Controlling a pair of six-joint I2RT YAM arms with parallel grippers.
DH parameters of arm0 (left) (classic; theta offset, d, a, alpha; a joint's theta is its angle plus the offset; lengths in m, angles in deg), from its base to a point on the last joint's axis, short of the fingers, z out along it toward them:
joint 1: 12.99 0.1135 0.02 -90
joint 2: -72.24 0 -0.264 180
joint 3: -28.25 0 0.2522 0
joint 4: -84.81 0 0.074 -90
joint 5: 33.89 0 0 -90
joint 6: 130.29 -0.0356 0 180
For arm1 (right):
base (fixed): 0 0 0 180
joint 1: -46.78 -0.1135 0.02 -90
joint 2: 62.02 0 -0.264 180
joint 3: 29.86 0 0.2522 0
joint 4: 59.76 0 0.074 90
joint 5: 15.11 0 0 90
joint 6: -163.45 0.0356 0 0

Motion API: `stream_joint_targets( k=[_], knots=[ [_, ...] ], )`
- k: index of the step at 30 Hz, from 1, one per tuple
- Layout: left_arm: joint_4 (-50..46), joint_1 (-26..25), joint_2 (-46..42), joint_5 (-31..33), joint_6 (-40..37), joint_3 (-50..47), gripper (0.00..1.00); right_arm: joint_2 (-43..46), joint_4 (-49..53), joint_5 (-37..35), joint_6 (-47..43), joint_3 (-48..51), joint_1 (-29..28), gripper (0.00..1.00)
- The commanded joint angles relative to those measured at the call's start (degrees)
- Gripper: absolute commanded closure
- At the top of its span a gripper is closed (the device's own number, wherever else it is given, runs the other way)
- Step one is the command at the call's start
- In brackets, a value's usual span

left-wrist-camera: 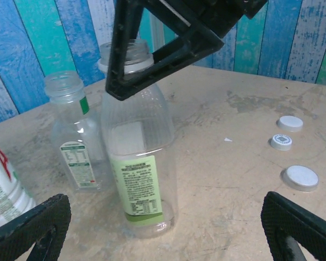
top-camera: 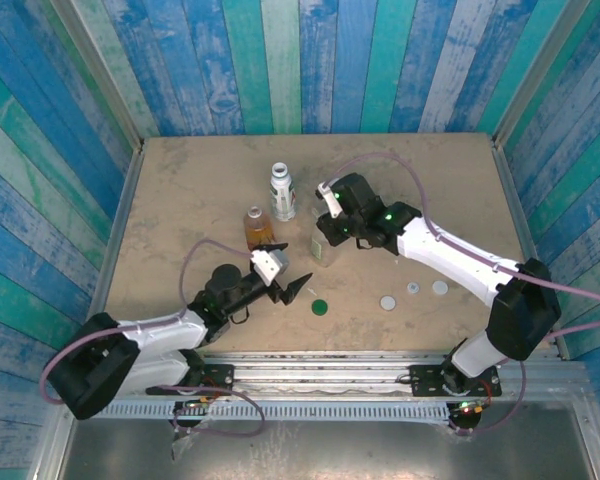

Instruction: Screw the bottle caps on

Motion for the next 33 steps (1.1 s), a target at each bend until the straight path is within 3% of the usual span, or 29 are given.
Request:
stream_joint_targets(
  k=[1, 9, 19, 24, 33],
  knots=[
    [10.2, -1.1, 5.4, 1.9, 1.7, 2.2, 0.06, 0.5, 1.7, -0.6, 1.1, -1.0, -1.2, 0.63],
    [23.8, -2.9, 21.0, 9.9, 5.2, 5.9, 0.06, 3.1, 0.6, -6.7, 7.9, 1.7, -3.4, 0.66],
    [31.7, -3.0, 33.4, 11.8, 5.7, 10.0, 0.06, 3.7, -1.1, -6.9, 9.7, 2.9, -3.4, 0.66],
    [35.2, -3.0, 39.2, 10.5, 5.7, 12.6, 0.01, 3.1, -1.4, -6.6, 10.5, 3.0, -3.6, 0.65],
    [37.1, -3.0, 43.4, 9.0, 5.5, 15.2, 0.16, 2.6, -1.5, -5.8, 10.6, 2.7, -3.6, 0.65]
  ],
)
